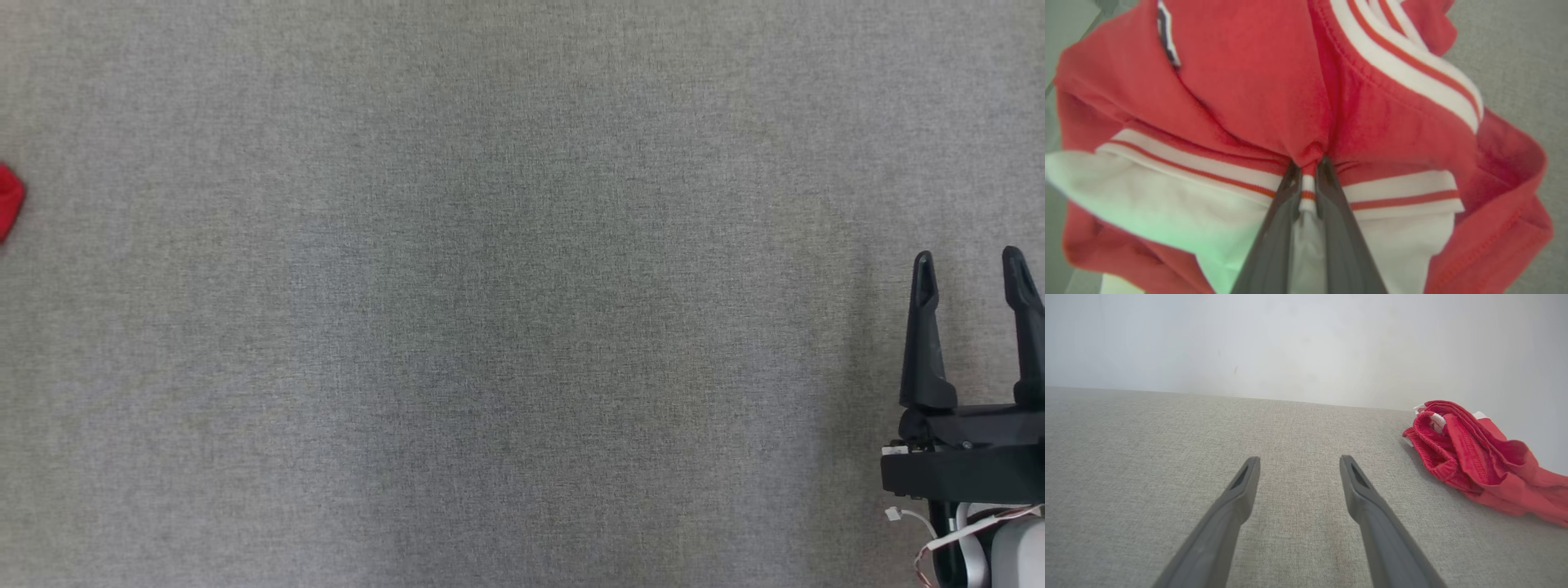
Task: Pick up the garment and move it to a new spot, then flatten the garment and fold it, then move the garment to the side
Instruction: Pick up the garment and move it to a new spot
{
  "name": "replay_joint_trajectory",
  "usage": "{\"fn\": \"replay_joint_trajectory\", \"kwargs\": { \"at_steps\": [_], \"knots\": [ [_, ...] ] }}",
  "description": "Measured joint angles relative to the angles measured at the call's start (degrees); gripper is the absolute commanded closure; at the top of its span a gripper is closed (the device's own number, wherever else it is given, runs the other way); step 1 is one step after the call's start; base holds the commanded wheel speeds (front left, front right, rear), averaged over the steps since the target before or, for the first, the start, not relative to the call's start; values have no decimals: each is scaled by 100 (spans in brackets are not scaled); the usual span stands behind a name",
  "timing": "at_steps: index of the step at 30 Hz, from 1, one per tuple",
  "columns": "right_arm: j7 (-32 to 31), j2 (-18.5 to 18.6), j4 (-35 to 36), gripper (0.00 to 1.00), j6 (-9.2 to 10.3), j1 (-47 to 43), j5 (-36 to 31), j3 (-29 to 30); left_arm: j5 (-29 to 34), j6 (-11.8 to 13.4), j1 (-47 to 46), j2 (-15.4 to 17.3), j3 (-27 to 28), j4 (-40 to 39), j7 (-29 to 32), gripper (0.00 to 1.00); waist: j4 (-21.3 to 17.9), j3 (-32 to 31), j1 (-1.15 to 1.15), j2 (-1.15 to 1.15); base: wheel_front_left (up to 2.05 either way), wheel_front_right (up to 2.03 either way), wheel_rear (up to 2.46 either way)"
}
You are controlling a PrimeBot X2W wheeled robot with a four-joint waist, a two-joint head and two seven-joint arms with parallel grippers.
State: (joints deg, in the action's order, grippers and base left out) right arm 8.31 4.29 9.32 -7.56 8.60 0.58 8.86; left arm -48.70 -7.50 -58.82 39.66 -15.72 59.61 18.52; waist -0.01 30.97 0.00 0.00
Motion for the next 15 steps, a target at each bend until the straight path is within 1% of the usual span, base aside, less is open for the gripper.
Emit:
{"fn": "replay_joint_trajectory", "kwargs": {
  "at_steps": [3, 8, 12, 15],
  "knots": [
    [54, -15, -102, 0, 0, 24, 23, -35, 83, -2, -18, 57, -114, -21, -472, 100, 19, -94, 0, 0, 0, 0, 0],
    [182, -46, -372, 0, 0, 57, 102, -116, 512, -2, -423, 292, -281, -56, -1616, 100, 63, -332, 0, 0, 0, 0, 0],
    [309, -76, -677, 0, 0, 53, 209, -170, 867, 54, -809, 296, -441, -155, -2404, 100, 105, -584, 0, 0, 0, 0, 0],
    [411, -92, -911, 0, 0, 51, 283, -183, 1100, 64, -1126, 242, -597, -347, -2708, 100, 129, -809, 0, 0, 0, 0, 0]
  ]
}}
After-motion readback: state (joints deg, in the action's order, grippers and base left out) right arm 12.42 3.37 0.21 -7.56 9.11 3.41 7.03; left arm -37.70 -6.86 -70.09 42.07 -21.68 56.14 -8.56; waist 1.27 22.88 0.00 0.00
